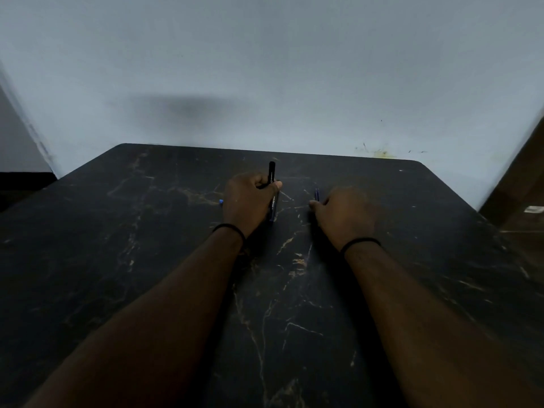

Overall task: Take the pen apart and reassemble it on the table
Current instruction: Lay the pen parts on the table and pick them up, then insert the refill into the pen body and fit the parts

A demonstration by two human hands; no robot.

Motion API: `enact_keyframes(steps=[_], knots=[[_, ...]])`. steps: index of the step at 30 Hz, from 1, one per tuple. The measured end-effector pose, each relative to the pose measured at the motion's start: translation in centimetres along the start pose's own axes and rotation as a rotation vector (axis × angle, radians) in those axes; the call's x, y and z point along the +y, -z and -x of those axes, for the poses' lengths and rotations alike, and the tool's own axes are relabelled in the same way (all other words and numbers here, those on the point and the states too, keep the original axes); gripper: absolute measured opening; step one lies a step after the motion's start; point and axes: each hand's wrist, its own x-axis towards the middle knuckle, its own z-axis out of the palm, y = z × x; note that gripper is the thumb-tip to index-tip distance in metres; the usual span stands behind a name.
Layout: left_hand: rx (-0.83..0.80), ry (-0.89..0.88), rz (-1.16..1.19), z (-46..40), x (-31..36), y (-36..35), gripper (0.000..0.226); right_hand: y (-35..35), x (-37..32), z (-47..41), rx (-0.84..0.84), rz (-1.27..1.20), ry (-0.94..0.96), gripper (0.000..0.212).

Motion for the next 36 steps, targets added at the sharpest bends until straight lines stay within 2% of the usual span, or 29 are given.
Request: enact_keyframes(steps=[4, 9, 14, 18, 21, 24, 27, 31, 36], knots=[[0.008, -0.023, -0.022, 0.1, 0.0, 0.0, 0.031, 0.2, -0.8, 0.4, -0.022, -0.005, -0.031, 0.036], [0.008, -0.040, -0.023, 0.2, 0.1, 0.0, 0.029, 0.6, -1.5, 0.5, -0.131, -0.050, -0.046, 0.023], [0.013, -0.036, -0.021, 0.2, 0.0, -0.1, 0.031, 0.5, -1.9, 0.9, -0.130, -0.092, -0.057, 0.027], [0.001, -0.037, -0.010, 0.0, -0.2, 0.0, 0.031, 0.6, -1.6, 1.0, -0.076, -0.146, -0.071, 0.041], [-0.005, -0.014, -0.006, 0.1, -0.1, -0.1, 0.027, 0.9, -1.2, 0.6, -0.061, -0.212, -0.064, 0.041], [0.014, -0.014, -0.020, 0.1, 0.1, -0.1, 0.022, 0.8, -1.1, 0.8, 0.019, -0.358, -0.068, 0.035], [-0.006, -0.023, -0.038, 0.0, 0.1, 0.0, 0.026, 0.7, -1.2, 1.0, 0.159, -0.566, -0.086, 0.007], [0.023, -0.101, -0.154, -0.1, 0.1, 0.0, 0.032, 0.9, -1.6, 1.4, 0.336, -0.725, 0.075, 0.034], [0.045, -0.186, -0.283, -0.3, 0.2, 0.0, 0.030, 0.7, -2.1, 1.5, 0.400, -0.829, 0.214, 0.040]])
